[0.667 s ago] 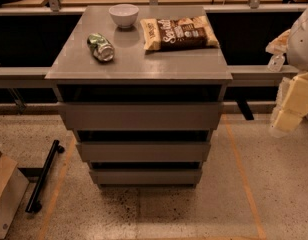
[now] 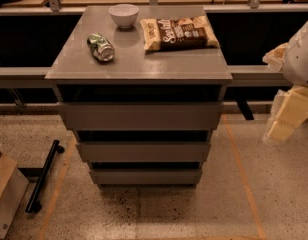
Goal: Open bottom drawer
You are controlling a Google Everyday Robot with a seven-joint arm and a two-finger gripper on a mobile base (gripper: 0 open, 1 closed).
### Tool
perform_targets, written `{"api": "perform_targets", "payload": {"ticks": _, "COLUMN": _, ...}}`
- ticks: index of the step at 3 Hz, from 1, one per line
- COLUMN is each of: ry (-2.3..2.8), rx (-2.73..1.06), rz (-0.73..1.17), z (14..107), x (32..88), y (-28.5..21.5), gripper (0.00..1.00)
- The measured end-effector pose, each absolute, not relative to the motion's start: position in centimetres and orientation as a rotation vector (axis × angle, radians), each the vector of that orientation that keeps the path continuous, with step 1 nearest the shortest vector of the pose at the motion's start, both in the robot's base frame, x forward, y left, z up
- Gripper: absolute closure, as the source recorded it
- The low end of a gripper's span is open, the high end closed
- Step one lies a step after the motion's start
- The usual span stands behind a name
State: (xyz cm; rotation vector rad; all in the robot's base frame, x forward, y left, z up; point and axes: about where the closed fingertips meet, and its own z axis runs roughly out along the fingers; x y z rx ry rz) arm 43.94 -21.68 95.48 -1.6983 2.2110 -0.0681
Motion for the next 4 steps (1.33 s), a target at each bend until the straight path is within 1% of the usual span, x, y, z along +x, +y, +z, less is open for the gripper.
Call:
{"api": "perform_targets", "payload": {"ticks": 2, "ry": 2.262, "rx": -1.589, "rz": 0.147, "z": 86.1, "x": 45.6, "y": -20.8, "gripper": 0.00}}
{"api": "perform_targets", "payload": {"ticks": 3, "ry": 2.278, "rx": -1.571, "rz": 0.161, "z": 85.6, "x": 45.7, "y": -20.8, "gripper": 0.00}}
{"api": "perform_targets", "payload": {"ticks": 4, "ry": 2.245, "rx": -1.538, "rz": 0.224, "z": 83.6, "x": 46.7, "y": -19.4, "gripper": 0.00}}
